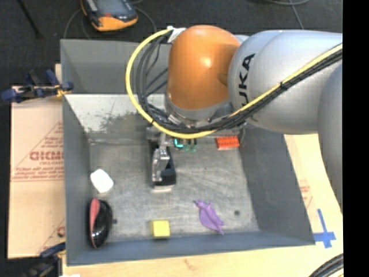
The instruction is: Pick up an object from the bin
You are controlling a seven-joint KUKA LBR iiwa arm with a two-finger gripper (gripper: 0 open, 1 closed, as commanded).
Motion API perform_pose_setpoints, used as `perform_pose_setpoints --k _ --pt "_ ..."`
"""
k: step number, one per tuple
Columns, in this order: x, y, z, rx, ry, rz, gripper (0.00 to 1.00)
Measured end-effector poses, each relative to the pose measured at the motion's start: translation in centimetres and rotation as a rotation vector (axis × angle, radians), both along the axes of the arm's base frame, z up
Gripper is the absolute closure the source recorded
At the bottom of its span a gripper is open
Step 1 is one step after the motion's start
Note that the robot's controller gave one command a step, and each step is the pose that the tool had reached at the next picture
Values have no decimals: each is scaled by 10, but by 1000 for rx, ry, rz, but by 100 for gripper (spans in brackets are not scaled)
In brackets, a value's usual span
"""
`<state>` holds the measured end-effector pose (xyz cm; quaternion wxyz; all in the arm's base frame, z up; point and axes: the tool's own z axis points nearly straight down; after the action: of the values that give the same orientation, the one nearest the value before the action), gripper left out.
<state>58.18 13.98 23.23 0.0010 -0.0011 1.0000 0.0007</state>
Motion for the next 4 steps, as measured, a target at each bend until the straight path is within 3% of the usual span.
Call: perform_pose_setpoints --k 1,2,3,4 --pt "28 24 -37 2 -15 17 0" --pt "24 31 -71 0 4 -77 0" --pt "12 22 -85 0 -3 -126 0" --pt "18 27 -109 -1 -4 76 0"
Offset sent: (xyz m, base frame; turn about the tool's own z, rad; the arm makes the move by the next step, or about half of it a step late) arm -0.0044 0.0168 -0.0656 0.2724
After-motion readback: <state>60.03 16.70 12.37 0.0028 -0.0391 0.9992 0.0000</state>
